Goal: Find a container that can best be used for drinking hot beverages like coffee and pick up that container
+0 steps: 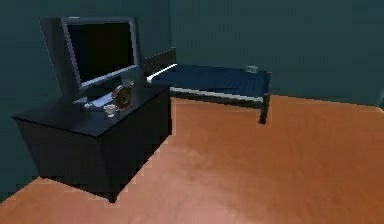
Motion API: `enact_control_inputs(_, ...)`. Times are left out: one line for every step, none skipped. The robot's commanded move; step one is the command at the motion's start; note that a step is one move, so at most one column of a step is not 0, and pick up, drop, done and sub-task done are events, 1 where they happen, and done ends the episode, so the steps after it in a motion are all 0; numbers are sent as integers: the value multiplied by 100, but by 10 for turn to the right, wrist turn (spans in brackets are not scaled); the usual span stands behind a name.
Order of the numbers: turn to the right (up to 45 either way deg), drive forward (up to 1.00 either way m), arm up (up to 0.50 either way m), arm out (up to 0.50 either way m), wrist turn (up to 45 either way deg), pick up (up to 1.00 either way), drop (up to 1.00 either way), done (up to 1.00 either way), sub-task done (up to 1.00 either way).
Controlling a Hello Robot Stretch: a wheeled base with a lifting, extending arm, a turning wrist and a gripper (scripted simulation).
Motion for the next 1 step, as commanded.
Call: enact_control_inputs(0, 90, 0, 0, 0, 0, 0, 0, 0)
